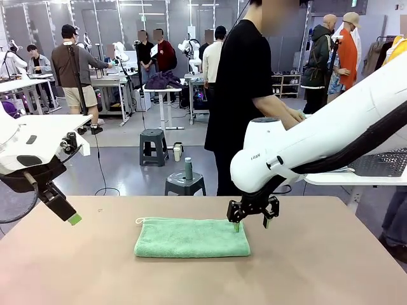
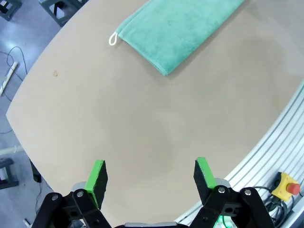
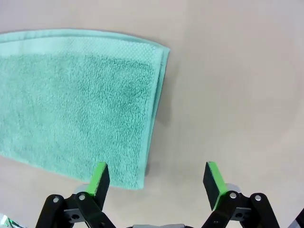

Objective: Fold the towels and place them in the basket.
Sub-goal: When a person lays out a Towel with hook on the table, fold it in half twice.

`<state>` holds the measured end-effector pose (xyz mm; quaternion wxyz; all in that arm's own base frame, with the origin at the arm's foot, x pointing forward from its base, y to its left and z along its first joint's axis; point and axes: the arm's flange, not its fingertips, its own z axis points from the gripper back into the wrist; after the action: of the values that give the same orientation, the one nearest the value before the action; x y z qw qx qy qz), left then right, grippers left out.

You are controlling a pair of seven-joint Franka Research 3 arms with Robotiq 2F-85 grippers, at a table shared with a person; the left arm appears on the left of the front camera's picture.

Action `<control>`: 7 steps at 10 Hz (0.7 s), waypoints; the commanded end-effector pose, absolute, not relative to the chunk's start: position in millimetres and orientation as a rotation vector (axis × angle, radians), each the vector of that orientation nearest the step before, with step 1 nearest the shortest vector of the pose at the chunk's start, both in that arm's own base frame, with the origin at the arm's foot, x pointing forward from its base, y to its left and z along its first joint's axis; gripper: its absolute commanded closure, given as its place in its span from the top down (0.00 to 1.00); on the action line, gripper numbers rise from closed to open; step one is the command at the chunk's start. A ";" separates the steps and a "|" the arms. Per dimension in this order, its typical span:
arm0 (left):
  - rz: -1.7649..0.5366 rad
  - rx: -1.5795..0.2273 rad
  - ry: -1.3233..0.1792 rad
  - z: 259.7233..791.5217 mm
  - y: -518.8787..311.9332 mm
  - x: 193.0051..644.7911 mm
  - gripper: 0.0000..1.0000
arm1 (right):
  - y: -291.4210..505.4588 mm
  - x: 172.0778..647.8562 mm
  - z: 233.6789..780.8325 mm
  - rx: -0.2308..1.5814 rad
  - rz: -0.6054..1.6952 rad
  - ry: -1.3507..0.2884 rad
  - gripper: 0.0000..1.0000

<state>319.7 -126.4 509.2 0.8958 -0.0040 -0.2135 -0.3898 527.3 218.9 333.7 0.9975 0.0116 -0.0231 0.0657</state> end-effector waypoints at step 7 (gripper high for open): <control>-0.810 -0.012 -0.453 508.3 -127.0 322.4 0.92 | 224.8 542.3 291.7 0.083 -0.074 -0.087 1.00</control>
<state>319.7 -126.6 509.1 0.8957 -0.0042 -0.2134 -0.3900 539.6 218.0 296.2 0.9989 0.0365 -0.0288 -0.0058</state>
